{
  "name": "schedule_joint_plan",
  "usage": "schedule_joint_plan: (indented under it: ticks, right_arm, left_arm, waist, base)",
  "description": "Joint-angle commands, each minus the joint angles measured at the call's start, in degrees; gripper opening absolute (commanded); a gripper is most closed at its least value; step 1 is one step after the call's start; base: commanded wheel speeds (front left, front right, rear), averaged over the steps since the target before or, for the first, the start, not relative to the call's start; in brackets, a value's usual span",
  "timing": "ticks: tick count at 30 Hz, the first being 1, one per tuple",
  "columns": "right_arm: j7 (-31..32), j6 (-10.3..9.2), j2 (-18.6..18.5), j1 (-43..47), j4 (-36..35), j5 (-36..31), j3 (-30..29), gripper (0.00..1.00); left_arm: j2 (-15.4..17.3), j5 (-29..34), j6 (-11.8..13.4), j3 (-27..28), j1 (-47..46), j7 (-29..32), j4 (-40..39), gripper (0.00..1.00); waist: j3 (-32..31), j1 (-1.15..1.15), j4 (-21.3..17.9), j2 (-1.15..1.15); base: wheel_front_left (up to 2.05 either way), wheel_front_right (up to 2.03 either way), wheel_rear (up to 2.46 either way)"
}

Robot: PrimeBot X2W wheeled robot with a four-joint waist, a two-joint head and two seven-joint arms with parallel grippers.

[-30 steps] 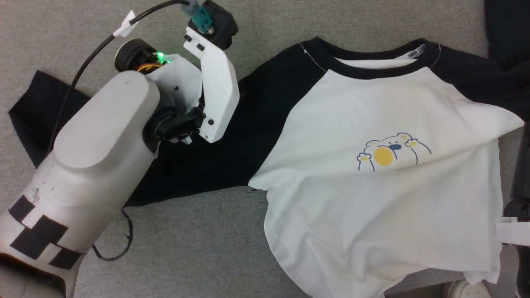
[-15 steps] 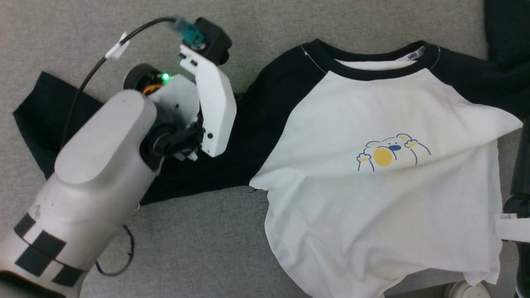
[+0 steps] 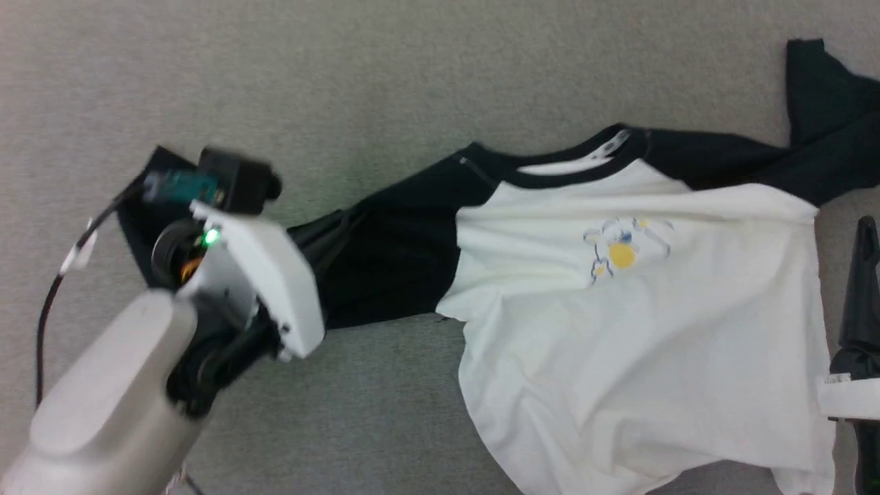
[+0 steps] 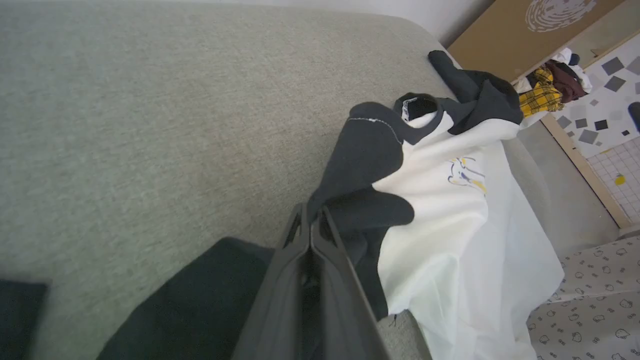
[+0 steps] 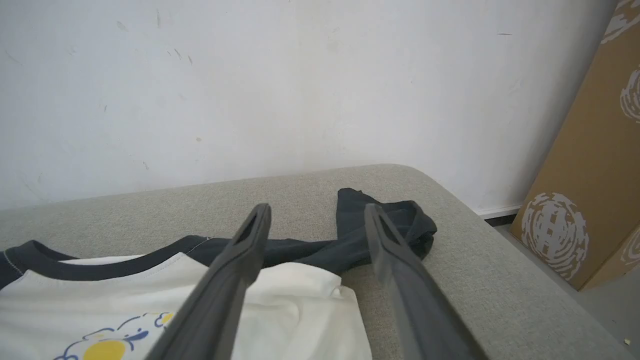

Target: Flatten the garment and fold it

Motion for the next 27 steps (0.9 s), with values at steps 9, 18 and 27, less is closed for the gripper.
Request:
schedule_joint_plan:
  ticks: [9, 18, 27]
  right_arm:
    - [6.36, -0.11, 0.02, -1.64, -3.37, -4.36, 4.17, 1.0]
    - [27.0, -0.11, -15.32, -17.56, 1.89, 2.61, 14.37, 1.0]
    - [49.07, -0.11, -35.03, -30.05, 9.22, 15.6, 31.31, 1.0]
  left_arm:
    - [4.04, -0.18, 6.48, 3.07, 14.55, -6.82, -12.45, 0.0]
    - [1.89, 1.73, 6.5, 1.24, 10.85, -5.9, -14.8, 0.0]
    - [-1.64, 3.68, 4.92, -1.47, 4.56, -4.32, -13.64, 0.0]
  waist:
    - [-2.92, 0.0, 7.57, 0.0]
    - [0.58, 0.0, 9.31, 0.0]
    - [6.22, 0.0, 12.49, 0.0]
  base:
    - [0.0, 0.0, 0.0]
    - [0.0, 0.0, 0.0]
    - [0.0, 0.0, 0.0]
